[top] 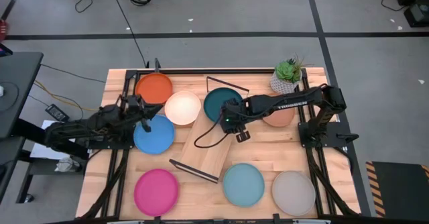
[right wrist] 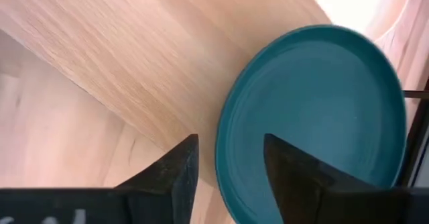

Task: Place and stack plates onto a shelf
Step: Stack the orange plate on top of the dark green plate on the shelf

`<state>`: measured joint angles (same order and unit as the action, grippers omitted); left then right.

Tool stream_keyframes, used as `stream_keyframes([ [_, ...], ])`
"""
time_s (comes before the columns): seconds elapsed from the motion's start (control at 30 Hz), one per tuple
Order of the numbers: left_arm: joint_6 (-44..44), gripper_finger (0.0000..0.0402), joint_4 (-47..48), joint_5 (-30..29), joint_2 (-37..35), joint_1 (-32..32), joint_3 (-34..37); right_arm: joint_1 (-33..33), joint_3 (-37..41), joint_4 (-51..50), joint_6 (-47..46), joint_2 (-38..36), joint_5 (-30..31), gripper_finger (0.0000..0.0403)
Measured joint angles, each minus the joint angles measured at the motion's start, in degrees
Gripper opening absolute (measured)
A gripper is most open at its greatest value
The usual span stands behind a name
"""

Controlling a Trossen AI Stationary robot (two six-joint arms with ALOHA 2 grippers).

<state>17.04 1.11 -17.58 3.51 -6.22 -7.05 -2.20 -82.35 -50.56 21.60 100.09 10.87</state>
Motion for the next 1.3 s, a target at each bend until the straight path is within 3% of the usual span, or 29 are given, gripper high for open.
stream_keyframes([
  [0.17, 0.0, 0.0018, 4.7, -0.2, 6.5, 0.0, -4.0, -1.3, -2.6, -3.4, -2.0, 0.0, 1.0, 0.0183],
  [0.3, 0.2, 0.0021, 6.2, -1.4, 14.9, -0.1, -7.0, -2.8, -5.9, -10.9, -7.0, 0.0, 7.2, 0.0183],
  [0.47, 1.8, 0.0056, 14.5, -4.3, 27.6, -3.7, -13.7, -4.6, -7.7, -18.7, -14.2, -2.0, 9.1, 0.0183],
  [0.67, 1.2, 0.0097, 25.7, -1.9, 43.8, -11.0, -23.1, -6.6, -4.0, -14.2, -16.9, -6.8, 9.2, 0.0183],
  [0.87, -3.6, 0.0095, 34.5, -1.9, 56.8, -17.5, -29.2, -8.6, 2.3, -7.0, -15.7, -10.0, 9.2, 0.0183],
  [1.13, -8.1, 0.0089, 39.4, -0.4, 70.3, -24.4, -32.4, -11.5, 6.9, -1.2, -15.4, -10.4, 9.1, 0.0183],
  [1.3, -10.9, 0.0113, 39.9, -2.8, 75.5, -26.6, -32.4, -12.8, 7.8, 0.0, -15.5, -10.3, 9.0, 0.0183],
])
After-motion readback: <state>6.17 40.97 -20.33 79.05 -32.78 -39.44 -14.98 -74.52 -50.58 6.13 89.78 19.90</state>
